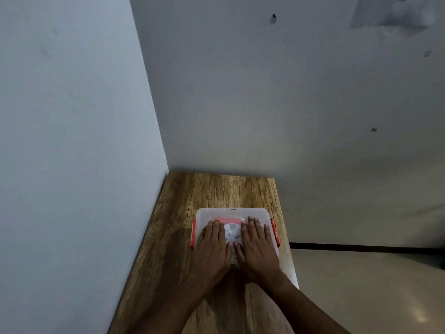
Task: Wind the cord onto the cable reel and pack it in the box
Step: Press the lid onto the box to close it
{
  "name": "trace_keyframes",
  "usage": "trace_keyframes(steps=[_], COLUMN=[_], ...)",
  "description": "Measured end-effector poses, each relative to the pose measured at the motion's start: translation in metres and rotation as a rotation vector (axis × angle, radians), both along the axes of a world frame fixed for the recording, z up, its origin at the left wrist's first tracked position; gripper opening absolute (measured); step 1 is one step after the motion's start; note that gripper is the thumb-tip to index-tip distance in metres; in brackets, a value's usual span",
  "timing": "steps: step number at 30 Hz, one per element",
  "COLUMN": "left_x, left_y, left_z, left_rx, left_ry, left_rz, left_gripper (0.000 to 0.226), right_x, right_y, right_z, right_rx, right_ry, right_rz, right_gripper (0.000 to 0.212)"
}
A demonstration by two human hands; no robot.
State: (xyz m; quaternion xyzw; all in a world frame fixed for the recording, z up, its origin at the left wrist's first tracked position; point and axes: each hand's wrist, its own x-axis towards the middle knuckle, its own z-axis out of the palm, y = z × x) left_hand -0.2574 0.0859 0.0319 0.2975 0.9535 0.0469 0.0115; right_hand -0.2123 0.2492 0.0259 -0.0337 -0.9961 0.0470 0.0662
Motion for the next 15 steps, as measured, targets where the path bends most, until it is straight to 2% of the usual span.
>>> trace_keyframes(steps=[5,7,11,15], left_x=[-0.013,-0.021,-0.036,-0.06], left_y=[0.003,0.003,0.007,0.013], left_z=[0.006,0.006,0.011,0.011], left_rx=[-0.022,-0.091,-0.082,-0.061], left_ry=[-0.026,-0.07,0.05,0.129], left_rz=[0.013,-0.038,-0.094,-0.133], left_gripper=[0.074,0.079,0.086,0.08], right_x=[-0.014,-0.02,-0.037,-0.058], right_y=[0.003,0.005,0.008,0.015], right_z=[0.004,0.005,0.006,0.007], right_rx=[-0.004,-0.005,-0.002,-0.021], right_ry=[-0.055,-0.066,-0.068,-0.089], right_rz=[-0.021,-0.029,-0.045,-0.045], right_gripper=[0.073,0.074,0.074,0.077])
